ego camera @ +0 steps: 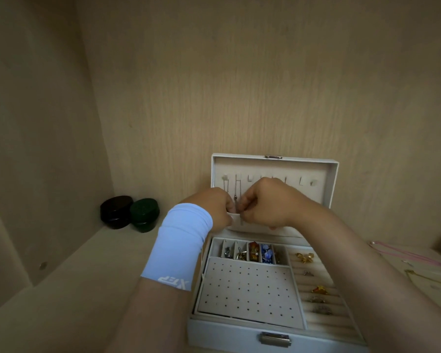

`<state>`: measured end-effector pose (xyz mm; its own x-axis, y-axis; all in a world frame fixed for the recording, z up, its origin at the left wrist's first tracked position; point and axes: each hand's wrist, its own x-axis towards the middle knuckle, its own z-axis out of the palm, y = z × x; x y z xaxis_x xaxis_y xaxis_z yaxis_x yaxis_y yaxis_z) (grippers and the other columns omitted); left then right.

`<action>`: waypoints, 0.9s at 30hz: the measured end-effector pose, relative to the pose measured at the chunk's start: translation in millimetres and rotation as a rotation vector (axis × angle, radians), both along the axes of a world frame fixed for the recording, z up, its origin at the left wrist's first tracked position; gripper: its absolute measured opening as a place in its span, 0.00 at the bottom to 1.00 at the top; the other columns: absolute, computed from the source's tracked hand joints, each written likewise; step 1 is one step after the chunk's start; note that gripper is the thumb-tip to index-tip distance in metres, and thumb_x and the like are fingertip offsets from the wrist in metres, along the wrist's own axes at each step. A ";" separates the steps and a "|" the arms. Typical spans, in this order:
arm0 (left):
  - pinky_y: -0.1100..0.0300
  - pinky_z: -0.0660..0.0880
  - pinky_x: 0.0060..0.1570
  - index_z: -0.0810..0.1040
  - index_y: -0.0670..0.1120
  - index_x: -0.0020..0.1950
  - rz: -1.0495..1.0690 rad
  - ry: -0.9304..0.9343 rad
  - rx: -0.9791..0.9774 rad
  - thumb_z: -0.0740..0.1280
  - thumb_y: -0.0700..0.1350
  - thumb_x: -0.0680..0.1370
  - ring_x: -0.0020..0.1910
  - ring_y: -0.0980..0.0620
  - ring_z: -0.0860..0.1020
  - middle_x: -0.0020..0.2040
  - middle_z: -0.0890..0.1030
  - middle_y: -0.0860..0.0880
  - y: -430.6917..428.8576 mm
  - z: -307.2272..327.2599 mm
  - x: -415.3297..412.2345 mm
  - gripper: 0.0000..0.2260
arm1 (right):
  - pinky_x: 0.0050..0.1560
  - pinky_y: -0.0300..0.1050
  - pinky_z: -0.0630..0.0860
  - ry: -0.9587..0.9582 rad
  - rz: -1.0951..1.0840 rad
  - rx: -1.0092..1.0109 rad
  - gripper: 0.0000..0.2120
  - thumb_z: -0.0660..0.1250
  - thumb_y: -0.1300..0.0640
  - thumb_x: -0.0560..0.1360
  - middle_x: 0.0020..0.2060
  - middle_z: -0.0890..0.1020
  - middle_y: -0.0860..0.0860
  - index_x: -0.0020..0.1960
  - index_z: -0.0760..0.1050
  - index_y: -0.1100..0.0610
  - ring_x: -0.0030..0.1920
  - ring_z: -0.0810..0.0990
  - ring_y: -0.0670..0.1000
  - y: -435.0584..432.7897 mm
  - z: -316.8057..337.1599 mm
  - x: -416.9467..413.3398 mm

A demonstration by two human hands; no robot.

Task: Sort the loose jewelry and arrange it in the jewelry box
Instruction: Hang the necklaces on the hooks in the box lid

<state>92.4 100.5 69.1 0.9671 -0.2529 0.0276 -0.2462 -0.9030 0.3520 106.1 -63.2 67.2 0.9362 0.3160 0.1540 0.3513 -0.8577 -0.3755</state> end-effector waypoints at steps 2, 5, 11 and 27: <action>0.61 0.73 0.54 0.81 0.51 0.60 0.000 0.001 -0.014 0.68 0.44 0.78 0.58 0.49 0.78 0.61 0.79 0.50 -0.2 0.0 -0.1 0.11 | 0.47 0.46 0.81 -0.098 0.002 -0.140 0.06 0.75 0.48 0.70 0.43 0.86 0.42 0.48 0.86 0.44 0.45 0.83 0.46 4.5 -4.1 -3.7; 0.62 0.72 0.53 0.80 0.51 0.61 -0.002 0.000 -0.026 0.68 0.44 0.78 0.59 0.49 0.77 0.62 0.79 0.51 0.7 -1.1 1.0 0.12 | 0.51 0.48 0.80 -0.157 -0.042 -0.085 0.04 0.74 0.50 0.73 0.45 0.86 0.43 0.48 0.86 0.44 0.48 0.82 0.47 4.8 -7.4 -1.8; 0.61 0.72 0.54 0.81 0.51 0.60 -0.007 0.010 -0.039 0.68 0.45 0.78 0.59 0.49 0.78 0.61 0.79 0.50 0.9 -1.5 1.5 0.11 | 0.39 0.41 0.74 -0.364 -0.188 -0.059 0.06 0.74 0.45 0.71 0.40 0.85 0.44 0.43 0.85 0.46 0.43 0.82 0.47 10.1 -6.7 1.2; 0.63 0.71 0.53 0.80 0.54 0.58 -0.100 -0.085 -0.204 0.68 0.51 0.78 0.50 0.57 0.77 0.55 0.80 0.55 -25.7 3.5 -10.4 0.09 | 0.33 0.29 0.72 -0.137 -0.055 0.258 0.10 0.67 0.58 0.80 0.52 0.84 0.45 0.58 0.83 0.52 0.28 0.79 0.38 -47.1 -3.5 -29.5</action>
